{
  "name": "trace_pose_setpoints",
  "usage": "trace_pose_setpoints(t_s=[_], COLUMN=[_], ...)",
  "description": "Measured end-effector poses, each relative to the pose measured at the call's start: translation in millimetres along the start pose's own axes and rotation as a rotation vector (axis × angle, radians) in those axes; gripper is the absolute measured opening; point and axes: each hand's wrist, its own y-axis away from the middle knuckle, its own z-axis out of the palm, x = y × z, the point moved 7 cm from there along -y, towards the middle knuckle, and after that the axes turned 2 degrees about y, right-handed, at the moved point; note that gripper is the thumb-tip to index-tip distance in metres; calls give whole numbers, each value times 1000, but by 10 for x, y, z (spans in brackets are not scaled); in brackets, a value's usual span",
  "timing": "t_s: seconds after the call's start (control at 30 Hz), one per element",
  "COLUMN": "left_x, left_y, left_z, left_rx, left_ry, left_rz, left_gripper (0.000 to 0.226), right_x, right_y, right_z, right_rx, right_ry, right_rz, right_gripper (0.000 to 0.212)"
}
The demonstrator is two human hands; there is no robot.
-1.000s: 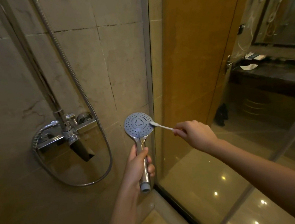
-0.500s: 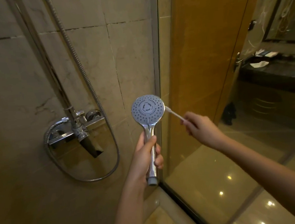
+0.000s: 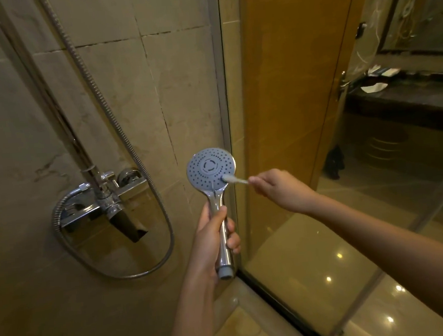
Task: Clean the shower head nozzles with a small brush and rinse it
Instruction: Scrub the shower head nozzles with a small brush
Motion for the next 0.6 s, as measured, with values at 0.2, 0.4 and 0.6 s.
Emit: trace_pose_setpoints(t_s=[0.2,0.4,0.6], left_x=[-25,-87,-94], left_y=[37,-2,-30], left_z=[-54,-5,-43], left_rx=[21,21,44], left_ry=[-40,-110,-176], left_rz=[8,15,47], left_gripper=[28,26,30], right_x=[-16,-59,52], right_y=[15,-51,-10], right_z=[181,202,131], right_rx=[-64,-102,-121], right_ry=[45,-192,-294], right_rz=[1,69,160], right_gripper=[42,46,44])
